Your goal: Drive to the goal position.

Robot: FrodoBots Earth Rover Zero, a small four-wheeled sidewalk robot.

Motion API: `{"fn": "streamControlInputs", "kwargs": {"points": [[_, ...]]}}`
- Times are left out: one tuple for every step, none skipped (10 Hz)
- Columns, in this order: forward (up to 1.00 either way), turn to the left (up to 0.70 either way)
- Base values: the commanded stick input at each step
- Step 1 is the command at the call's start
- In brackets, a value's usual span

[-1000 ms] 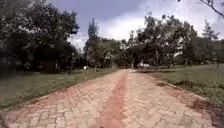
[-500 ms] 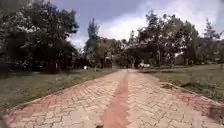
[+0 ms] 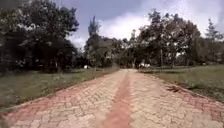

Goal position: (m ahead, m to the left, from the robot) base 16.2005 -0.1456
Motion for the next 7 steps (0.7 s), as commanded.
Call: {"fn": "streamControlInputs", "kwargs": {"points": [[0.70, 0.00], [0.70, -0.02], [0.70, -0.21], [0.70, -0.35], [0.70, -0.35], [0.70, -0.35], [0.70, -0.35]]}}
